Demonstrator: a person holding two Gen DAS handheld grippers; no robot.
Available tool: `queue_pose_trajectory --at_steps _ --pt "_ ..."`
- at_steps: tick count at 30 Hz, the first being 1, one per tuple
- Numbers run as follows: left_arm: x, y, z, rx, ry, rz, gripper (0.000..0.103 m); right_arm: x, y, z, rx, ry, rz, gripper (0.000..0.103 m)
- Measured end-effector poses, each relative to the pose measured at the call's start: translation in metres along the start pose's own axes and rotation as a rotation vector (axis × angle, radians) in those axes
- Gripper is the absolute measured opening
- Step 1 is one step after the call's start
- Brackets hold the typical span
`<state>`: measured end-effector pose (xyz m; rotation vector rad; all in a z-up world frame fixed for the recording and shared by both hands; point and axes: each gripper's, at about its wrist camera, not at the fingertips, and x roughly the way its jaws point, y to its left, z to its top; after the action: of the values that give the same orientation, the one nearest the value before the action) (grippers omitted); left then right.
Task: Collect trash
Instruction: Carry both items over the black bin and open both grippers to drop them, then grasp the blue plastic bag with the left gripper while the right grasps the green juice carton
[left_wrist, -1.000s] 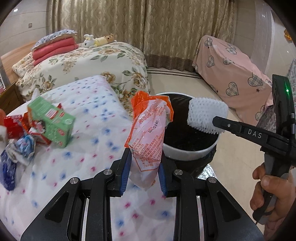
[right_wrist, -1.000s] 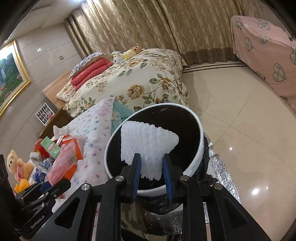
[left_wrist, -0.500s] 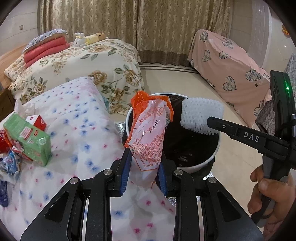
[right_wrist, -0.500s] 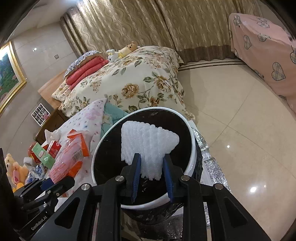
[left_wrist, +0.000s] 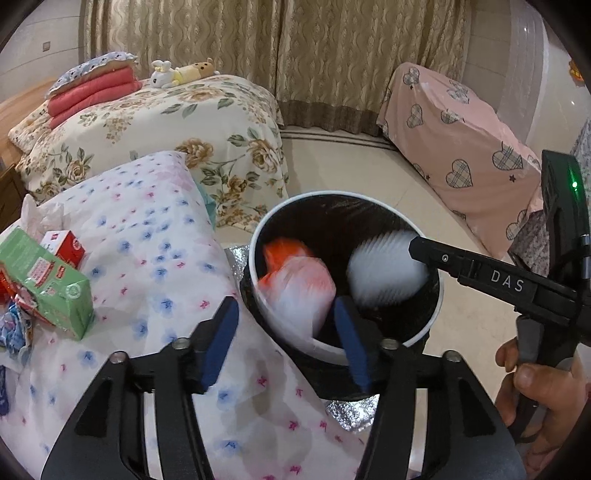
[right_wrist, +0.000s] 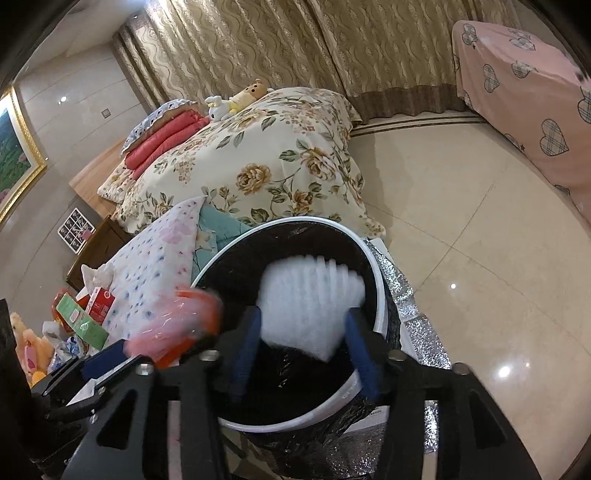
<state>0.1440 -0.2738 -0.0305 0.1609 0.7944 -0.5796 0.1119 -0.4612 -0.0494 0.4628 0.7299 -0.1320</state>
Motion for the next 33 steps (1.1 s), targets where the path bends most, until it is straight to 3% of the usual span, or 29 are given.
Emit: queue_pose_trajectory --at_steps 5,11,20,33 --pt "-0.014 0.015 -0.009 -0.047 -0.016 0.002 0.06 -0.006 0.007 -0.004 0.007 -0.005 0.024 0.074" --pt "-0.038 0.042 -0.032 -0.121 -0.028 0.042 0.067 -0.011 0.034 -0.014 -0.027 0.002 0.078 0.082" --pt "-0.075 0.09 -0.068 -0.236 -0.053 0.123 0.07 -0.011 0.086 -0.037 -0.107 0.027 0.182 0.082" --pt "-0.112 0.148 -0.111 -0.38 -0.078 0.224 0.071 0.004 0.148 -0.067 -0.227 0.1 0.259 0.082"
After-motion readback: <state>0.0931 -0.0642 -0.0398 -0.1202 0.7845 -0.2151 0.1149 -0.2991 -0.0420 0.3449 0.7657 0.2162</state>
